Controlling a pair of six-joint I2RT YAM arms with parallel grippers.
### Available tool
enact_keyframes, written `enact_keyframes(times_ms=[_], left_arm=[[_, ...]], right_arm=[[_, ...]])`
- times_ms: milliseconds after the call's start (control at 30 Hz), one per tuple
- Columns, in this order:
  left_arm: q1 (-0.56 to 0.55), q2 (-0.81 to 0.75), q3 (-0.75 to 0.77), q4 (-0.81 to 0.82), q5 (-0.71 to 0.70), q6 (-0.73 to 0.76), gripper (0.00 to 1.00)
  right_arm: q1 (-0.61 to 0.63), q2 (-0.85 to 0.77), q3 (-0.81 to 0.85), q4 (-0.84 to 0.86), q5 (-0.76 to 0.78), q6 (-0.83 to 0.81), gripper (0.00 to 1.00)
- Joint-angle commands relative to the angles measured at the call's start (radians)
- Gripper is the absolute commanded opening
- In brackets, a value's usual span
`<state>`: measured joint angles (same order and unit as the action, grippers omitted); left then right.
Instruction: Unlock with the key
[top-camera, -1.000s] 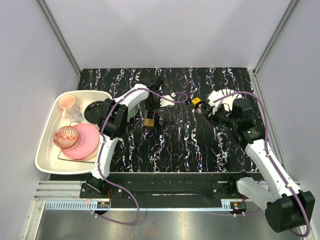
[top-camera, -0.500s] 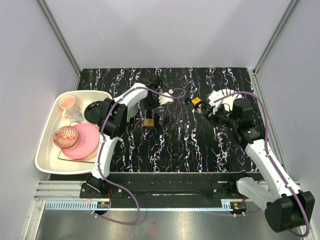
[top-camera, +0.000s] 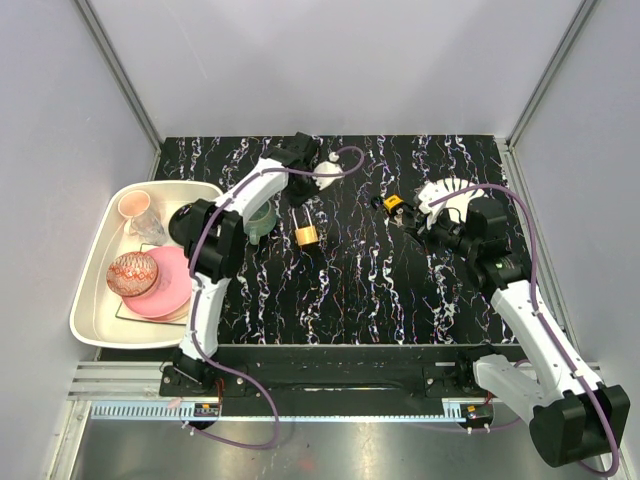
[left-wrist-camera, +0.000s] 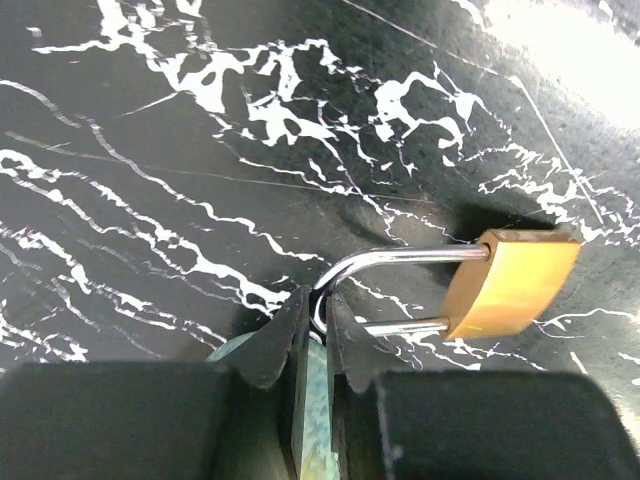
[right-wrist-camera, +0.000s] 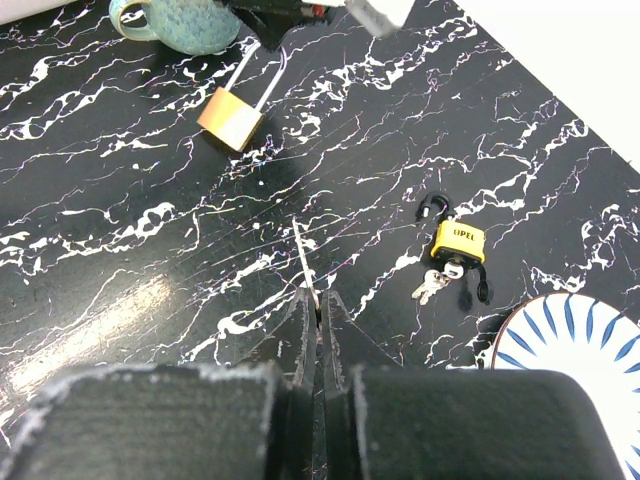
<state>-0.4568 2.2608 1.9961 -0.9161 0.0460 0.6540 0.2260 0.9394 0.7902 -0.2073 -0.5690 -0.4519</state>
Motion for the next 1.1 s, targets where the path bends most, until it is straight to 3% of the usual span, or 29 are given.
enact_keyframes(times_ms=[0,533,1067], left_arm=[[0.004,-0.104,0.015,0.068,-0.07,-0.111,0.0],[-0.013,-0.268,-0.137,0.163,-0.13,-0.257,0.0],[-0.128,-0.346,-0.25,0.212,-0.23,-0.355,0.0]], right_arm=[[-0.01,-0.024,-0.002,0.039,-0.022,0.012,0.0],[-0.02,-0.022,-0.003,0.037,-0.032,0.015,0.0],[-0.027,-0.031,-0.008,0.037,-0.035,0.009,0.0]])
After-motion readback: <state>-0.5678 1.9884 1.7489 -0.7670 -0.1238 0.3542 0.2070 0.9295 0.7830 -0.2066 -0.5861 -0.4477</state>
